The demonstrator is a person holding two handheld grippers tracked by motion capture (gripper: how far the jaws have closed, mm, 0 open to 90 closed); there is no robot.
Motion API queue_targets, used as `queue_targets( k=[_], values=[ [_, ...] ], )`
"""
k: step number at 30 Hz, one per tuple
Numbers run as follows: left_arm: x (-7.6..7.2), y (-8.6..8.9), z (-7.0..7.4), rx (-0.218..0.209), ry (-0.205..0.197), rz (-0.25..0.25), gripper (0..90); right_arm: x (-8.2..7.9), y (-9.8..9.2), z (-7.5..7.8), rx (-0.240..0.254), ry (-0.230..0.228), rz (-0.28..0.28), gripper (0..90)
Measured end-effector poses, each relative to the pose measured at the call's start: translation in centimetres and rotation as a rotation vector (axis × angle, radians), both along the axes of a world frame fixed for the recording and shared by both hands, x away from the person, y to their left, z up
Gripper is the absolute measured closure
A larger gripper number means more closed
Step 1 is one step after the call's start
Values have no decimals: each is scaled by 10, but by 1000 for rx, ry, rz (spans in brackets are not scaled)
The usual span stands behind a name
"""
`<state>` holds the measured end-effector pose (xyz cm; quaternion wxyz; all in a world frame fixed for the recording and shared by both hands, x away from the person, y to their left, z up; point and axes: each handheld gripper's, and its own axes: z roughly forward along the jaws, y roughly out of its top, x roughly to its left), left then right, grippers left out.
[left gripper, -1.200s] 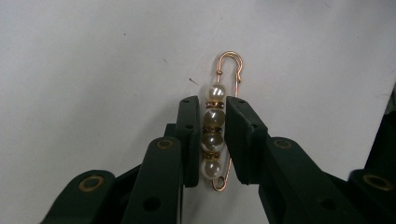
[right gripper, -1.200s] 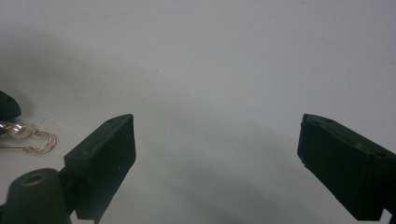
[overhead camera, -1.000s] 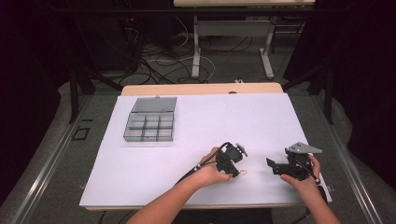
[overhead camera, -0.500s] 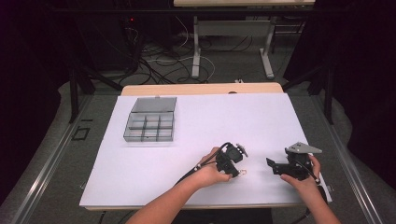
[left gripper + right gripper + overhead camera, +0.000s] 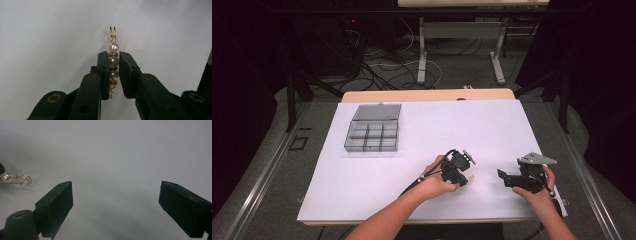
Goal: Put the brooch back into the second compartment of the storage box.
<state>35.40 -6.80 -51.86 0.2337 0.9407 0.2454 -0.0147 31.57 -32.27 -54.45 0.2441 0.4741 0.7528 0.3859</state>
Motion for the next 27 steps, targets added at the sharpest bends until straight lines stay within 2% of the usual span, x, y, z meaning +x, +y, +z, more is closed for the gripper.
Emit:
queue_targets(
  k=[8,24,27],
  values=[
    [6,10,4,-27,-22,41,794,0,1,0,6,1,-13,116],
    [20,28,7,-49,-29,102,794,0,1,0,11,13,-10,116],
    [22,32,9,-62,-34,127,794,0,0,0,8,12,-10,116]
  ],
)
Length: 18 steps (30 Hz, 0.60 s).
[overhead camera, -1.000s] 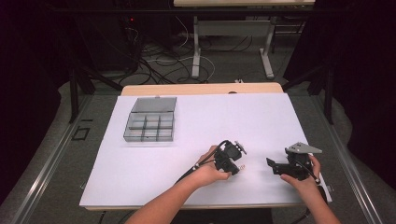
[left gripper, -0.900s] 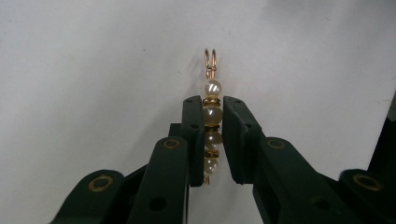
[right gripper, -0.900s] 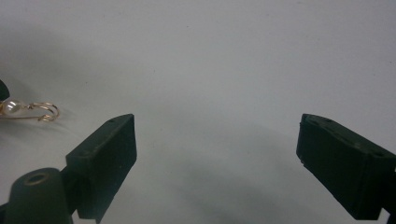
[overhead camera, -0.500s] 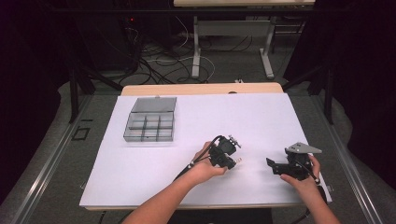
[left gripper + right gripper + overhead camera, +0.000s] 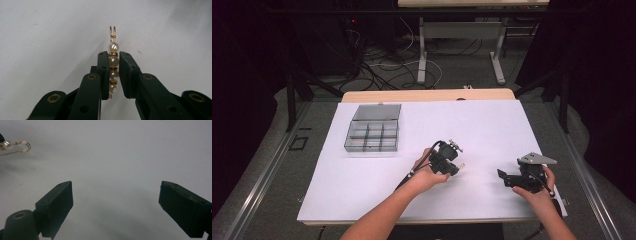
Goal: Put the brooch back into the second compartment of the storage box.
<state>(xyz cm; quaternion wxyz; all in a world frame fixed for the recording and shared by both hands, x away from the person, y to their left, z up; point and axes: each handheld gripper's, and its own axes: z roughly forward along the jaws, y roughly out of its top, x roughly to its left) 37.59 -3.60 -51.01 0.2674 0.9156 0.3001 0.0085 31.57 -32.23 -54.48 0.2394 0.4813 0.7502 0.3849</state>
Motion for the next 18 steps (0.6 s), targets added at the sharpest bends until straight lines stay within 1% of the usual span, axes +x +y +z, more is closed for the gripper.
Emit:
queue_targets(
  k=[1,3,5,6,7,9,11,16,18],
  values=[
    [1,2,1,-3,-5,10,794,0,0,0,0,0,0,116],
    [3,6,3,2,-9,8,794,0,0,0,0,0,-1,116],
    [5,9,4,-15,-10,27,793,0,0,0,2,1,-1,116],
    [7,11,5,-14,-13,32,793,0,0,0,1,1,-2,116],
    [7,13,6,-26,-15,47,794,0,0,0,0,1,-1,116],
    [10,18,7,-32,-31,57,794,0,0,0,0,1,-2,116],
    [12,23,8,-37,-40,67,793,0,0,0,0,0,-5,116],
    [17,35,9,-51,-51,95,794,0,0,0,-1,-2,-2,116],
    [19,39,9,-63,-54,105,794,0,0,0,0,-3,-1,116]
  ],
)
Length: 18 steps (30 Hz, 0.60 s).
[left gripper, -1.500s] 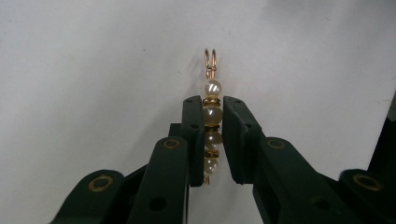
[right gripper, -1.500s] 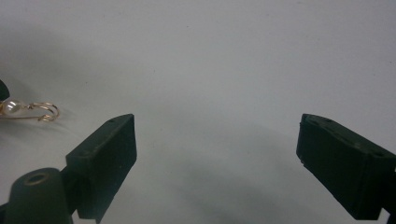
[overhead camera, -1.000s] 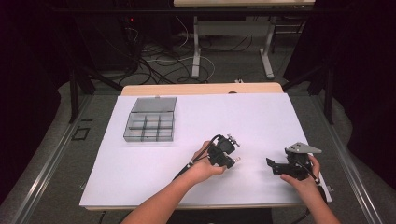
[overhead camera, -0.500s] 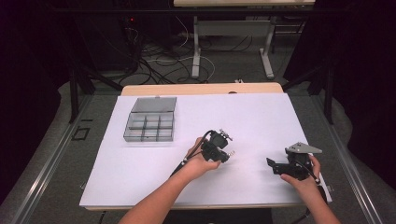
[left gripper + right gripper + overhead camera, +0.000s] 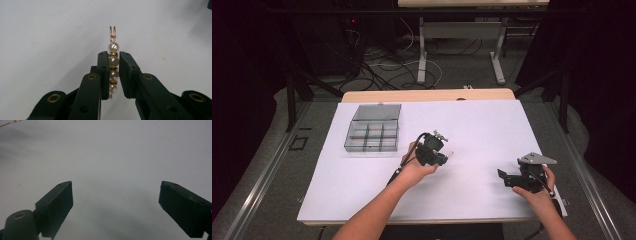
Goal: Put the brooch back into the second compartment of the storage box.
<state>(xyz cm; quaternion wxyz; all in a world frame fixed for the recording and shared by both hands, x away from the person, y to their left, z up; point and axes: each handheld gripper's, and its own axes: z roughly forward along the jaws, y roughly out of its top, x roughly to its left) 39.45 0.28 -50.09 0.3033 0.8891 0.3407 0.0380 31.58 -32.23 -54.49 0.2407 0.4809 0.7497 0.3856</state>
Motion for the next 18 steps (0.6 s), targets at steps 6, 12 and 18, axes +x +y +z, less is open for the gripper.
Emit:
queue_targets(
  k=[6,12,18],
  values=[
    [5,13,1,-21,-14,37,793,0,0,0,-2,0,-5,116],
    [9,27,3,-39,-30,77,794,0,0,0,-1,-2,-2,116],
    [13,39,7,-49,-48,113,794,0,0,0,-2,-3,0,116]
  ],
)
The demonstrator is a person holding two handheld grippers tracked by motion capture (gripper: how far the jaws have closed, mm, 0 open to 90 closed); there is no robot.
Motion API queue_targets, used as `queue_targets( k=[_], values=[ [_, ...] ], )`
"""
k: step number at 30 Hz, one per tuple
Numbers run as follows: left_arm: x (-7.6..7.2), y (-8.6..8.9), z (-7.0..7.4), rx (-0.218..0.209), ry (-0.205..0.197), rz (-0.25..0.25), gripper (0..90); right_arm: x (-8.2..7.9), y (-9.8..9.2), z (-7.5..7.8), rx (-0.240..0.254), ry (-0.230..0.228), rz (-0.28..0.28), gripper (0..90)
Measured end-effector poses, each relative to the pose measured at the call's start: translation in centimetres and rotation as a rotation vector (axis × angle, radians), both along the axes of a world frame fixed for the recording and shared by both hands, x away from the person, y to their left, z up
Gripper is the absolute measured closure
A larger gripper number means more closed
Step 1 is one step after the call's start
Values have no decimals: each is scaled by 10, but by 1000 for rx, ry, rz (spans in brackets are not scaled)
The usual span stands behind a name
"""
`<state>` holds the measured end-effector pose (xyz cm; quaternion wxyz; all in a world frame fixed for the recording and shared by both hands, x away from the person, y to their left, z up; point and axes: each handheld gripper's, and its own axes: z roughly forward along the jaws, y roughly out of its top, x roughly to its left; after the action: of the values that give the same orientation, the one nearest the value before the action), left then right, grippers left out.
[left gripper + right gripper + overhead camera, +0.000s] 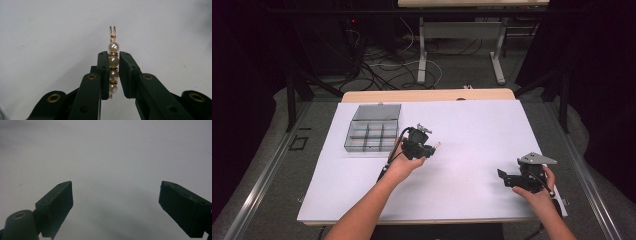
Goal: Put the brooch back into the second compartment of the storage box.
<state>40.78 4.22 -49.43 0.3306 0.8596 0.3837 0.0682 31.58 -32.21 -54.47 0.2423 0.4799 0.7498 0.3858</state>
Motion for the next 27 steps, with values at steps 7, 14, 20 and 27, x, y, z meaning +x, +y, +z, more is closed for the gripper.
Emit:
queue_targets(
  k=[7,14,20,27],
  values=[
    [5,11,4,-35,-1,45,794,0,0,0,2,4,-1,116],
    [9,21,8,-45,-13,85,794,0,0,0,4,3,-2,116],
    [15,33,14,-37,-24,90,793,0,0,0,2,3,-2,116],
    [20,46,23,-34,-34,120,793,0,0,0,2,6,-3,116]
  ],
)
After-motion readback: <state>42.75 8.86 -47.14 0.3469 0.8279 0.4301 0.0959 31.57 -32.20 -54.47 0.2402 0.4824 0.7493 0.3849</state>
